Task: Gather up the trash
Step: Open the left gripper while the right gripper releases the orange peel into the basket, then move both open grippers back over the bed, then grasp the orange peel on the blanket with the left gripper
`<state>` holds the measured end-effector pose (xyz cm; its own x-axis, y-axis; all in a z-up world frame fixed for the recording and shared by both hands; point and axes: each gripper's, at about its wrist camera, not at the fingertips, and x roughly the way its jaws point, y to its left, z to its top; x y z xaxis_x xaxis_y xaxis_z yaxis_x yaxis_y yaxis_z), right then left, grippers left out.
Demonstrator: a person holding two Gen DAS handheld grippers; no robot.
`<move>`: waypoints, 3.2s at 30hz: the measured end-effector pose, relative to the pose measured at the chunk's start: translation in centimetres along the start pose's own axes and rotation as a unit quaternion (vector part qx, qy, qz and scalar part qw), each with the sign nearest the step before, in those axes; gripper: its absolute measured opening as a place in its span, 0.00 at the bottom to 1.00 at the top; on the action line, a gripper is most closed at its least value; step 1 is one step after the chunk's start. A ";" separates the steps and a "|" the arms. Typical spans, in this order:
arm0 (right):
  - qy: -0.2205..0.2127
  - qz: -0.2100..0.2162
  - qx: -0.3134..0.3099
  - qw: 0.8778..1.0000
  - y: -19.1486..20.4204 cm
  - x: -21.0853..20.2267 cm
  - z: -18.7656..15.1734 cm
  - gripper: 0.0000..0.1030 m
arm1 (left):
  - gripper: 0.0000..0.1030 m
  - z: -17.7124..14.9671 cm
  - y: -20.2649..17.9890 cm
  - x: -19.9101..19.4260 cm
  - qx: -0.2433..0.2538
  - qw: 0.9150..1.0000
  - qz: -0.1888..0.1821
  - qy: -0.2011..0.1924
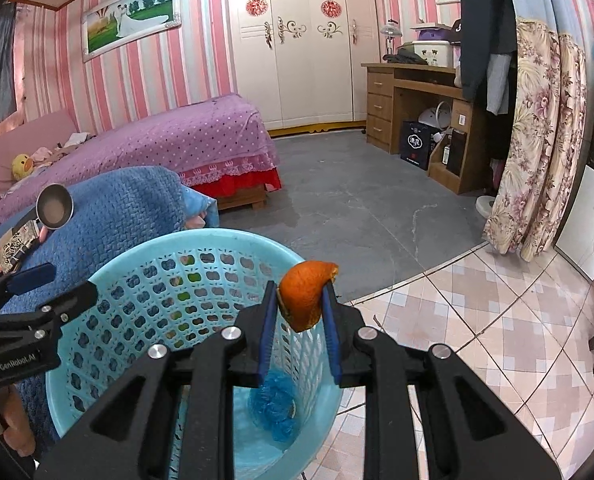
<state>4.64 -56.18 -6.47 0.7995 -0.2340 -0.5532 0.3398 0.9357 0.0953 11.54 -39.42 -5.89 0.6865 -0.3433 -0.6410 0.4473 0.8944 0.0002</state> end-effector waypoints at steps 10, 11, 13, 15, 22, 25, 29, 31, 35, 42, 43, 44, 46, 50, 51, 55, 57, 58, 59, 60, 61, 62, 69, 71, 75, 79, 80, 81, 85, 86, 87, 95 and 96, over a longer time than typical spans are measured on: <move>0.001 0.008 -0.017 1.000 1.7 0.3 0.4 0.22 | 0.91 -0.1 4.6 -1.1 -0.034 0.999 0.021 -0.001; 0.001 0.008 -0.021 1.000 2.1 0.3 0.5 0.22 | 0.91 -0.2 5.0 -1.2 -0.035 0.999 0.024 -0.002; 0.001 0.007 -0.027 1.000 2.7 0.4 0.5 0.25 | 0.92 -0.3 5.4 -1.4 -0.034 0.999 0.029 -0.004; 0.000 0.005 -0.029 1.000 3.1 0.5 0.7 0.25 | 0.92 -0.5 6.1 -1.7 -0.036 0.999 0.033 -0.006; -0.013 0.012 -0.024 1.000 4.5 -0.2 1.4 0.68 | 0.92 -0.6 8.4 -3.0 -0.044 0.998 0.044 -0.013; -0.013 0.012 -0.026 1.000 5.2 -0.2 1.4 0.78 | 0.93 -0.7 9.9 -3.9 -0.051 0.997 0.049 -0.017; -0.014 0.002 -0.029 0.999 6.8 -0.2 1.7 0.87 | 0.94 -0.9 11.6 -5.1 -0.053 0.996 0.062 -0.025; -0.012 0.001 -0.026 1.000 7.5 -0.1 1.8 0.89 | 0.94 -1.0 12.8 -5.7 -0.057 0.996 0.069 -0.028; -0.014 0.000 -0.025 1.000 9.6 0.1 2.2 0.94 | 0.94 -1.2 15.0 -6.8 -0.065 0.995 0.075 -0.028; -0.016 0.010 -0.031 0.999 13.6 0.3 2.6 0.95 | 0.95 -2.1 19.0 -8.7 -0.071 0.992 0.099 -0.030; -0.017 0.014 -0.031 0.999 14.2 0.3 2.6 0.95 | 0.95 -2.2 19.8 -9.0 -0.073 0.992 0.104 -0.028; -0.017 0.016 -0.031 0.999 14.9 0.3 2.5 0.95 | 0.95 -2.3 20.4 -9.2 -0.075 0.991 0.107 -0.027; -0.017 0.021 -0.033 0.999 16.2 0.4 2.5 0.95 | 0.95 -2.6 22.0 -10.0 -0.076 0.989 0.122 -0.032; -0.017 0.033 -0.043 0.998 18.9 0.5 2.4 0.96 | 0.95 -3.7 25.3 -11.1 -0.089 0.985 0.142 -0.037; -0.017 0.035 -0.046 0.998 19.4 0.5 2.4 0.96 | 0.95 -4.1 26.3 -11.2 -0.094 0.984 0.147 -0.037; -0.013 0.038 -0.061 0.997 21.6 0.6 2.1 0.96 | 0.95 -5.4 30.4 -11.6 -0.128 0.979 0.159 -0.030; -0.011 0.037 -0.069 0.997 22.6 0.6 1.8 0.96 | 0.95 -5.8 31.9 -11.6 -0.139 0.977 0.158 -0.026; -0.010 0.036 -0.075 0.996 23.2 0.6 1.7 0.96 | 0.95 -6.2 32.8 -11.7 -0.143 0.976 0.163 -0.026; -0.009 0.035 -0.079 0.996 23.7 0.7 1.6 0.96 | 0.95 -6.4 33.5 -11.7 -0.144 0.975 0.167 -0.025; -0.009 0.035 -0.081 0.996 24.2 0.7 1.5 0.96 | 0.95 -6.7 34.1 -11.8 -0.145 0.974 0.171 -0.024; -0.007 0.035 -0.083 0.996 24.6 0.8 1.4 0.96 | 0.95 -6.9 34.9 -11.8 -0.146 0.973 0.175 -0.022; -0.006 0.035 -0.082 0.996 25.1 0.8 1.3 0.96 | 0.95 -7.1 35.3 -11.9 -0.148 0.973 0.178 -0.021; -0.001 0.034 -0.072 0.997 27.5 1.0 0.7 0.96 | 0.95 -8.7 39.9 -12.6 -0.177 0.966 0.189 -0.008; -0.003 0.034 -0.071 0.997 28.2 0.9 0.6 0.96 | 0.95 -9.1 41.4 -12.6 -0.183 0.962 0.203 0.000; -0.001 0.039 -0.072 0.997 29.7 1.1 0.4 0.96 | 0.95 -9.4 43.5 -12.9 -0.185 0.957 0.225 0.000; 0.003 0.033 -0.091 0.995 31.3 1.2 -0.2 0.96 | 0.95 -10.0 46.2 -12.9 -0.199 0.951 0.235 0.007; 0.000 0.029 -0.095 0.995 31.6 1.2 -0.3 0.96 | 0.94 -10.2 47.1 -12.8 -0.205 0.949 0.238 0.012; -0.002 0.025 -0.096 0.995 31.8 1.1 -0.3 0.96 | 0.94 -10.4 47.9 -12.7 -0.213 0.947 0.240 0.018; -0.004 0.030 -0.079 0.996 31.6 1.1 -0.2 0.96 | 0.94 -11.2 50.5 -12.2 -0.242 0.944 0.222 0.033; -0.001 0.032 -0.075 0.997 31.5 1.2 -0.2 0.96 | 0.94 -11.3 51.1 -12.0 -0.245 0.944 0.220 0.036; 0.003 0.030 -0.076 0.997 31.6 1.3 -0.3 0.96 | 0.94 -11.5 51.3 -11.9 -0.245 0.943 0.220 0.038; 0.004 0.037 -0.102 0.994 32.9 1.6 -0.5 0.96 | 0.61 -11.7 52.4 -10.5 -0.246 0.947 0.196 0.058; 0.004 0.037 -0.104 0.994 33.0 1.6 -0.5 0.96 | 0.56 -11.6 52.3 -10.3 -0.242 0.947 0.201 0.060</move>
<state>16.93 -25.53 -4.61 0.8143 -0.1605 -0.5579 0.1690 0.9849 -0.0366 21.16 14.21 -8.18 0.6618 0.0627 -0.7470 -0.1721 0.9826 -0.0699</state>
